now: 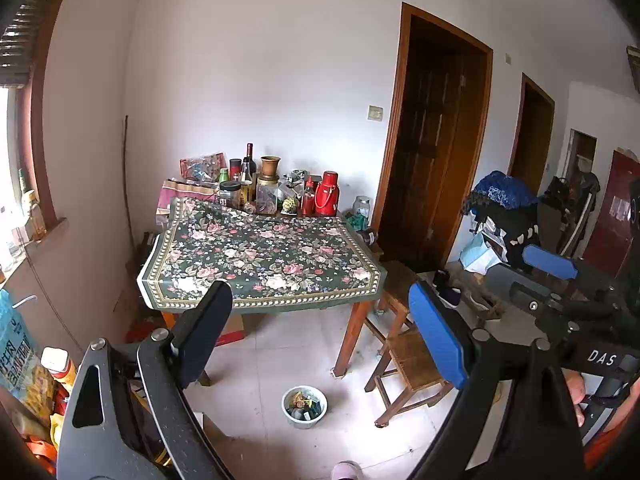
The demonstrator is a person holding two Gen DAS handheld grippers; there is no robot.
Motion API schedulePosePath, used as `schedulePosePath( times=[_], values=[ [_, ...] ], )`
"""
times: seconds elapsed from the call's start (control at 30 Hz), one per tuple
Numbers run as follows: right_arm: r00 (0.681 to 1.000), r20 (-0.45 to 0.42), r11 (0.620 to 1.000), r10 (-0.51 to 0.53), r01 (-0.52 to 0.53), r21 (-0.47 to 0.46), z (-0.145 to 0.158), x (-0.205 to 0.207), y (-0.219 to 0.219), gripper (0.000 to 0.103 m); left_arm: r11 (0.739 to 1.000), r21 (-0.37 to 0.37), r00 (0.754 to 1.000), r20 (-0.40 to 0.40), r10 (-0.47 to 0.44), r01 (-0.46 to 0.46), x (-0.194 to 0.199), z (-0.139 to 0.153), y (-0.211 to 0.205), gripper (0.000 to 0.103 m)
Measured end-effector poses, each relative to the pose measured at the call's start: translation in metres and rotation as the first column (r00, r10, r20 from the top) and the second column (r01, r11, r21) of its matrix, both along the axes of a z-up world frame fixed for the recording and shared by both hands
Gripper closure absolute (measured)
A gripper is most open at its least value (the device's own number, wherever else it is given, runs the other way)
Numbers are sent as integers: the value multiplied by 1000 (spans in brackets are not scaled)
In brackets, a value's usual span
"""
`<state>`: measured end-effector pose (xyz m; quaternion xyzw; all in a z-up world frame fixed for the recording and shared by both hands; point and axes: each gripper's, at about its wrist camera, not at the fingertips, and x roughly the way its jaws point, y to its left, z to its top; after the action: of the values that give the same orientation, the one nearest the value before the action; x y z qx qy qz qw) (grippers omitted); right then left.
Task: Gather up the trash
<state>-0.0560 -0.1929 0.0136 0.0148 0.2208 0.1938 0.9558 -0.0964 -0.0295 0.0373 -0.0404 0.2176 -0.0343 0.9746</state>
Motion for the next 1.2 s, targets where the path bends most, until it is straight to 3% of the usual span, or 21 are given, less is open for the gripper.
schedulePosePath(
  times=[1.2],
  values=[
    [1000,-22,1000,-1,1,-25,6,2,1,13,1000,1,1000,3,1,-1,-3,-1,-8,13]
  ],
)
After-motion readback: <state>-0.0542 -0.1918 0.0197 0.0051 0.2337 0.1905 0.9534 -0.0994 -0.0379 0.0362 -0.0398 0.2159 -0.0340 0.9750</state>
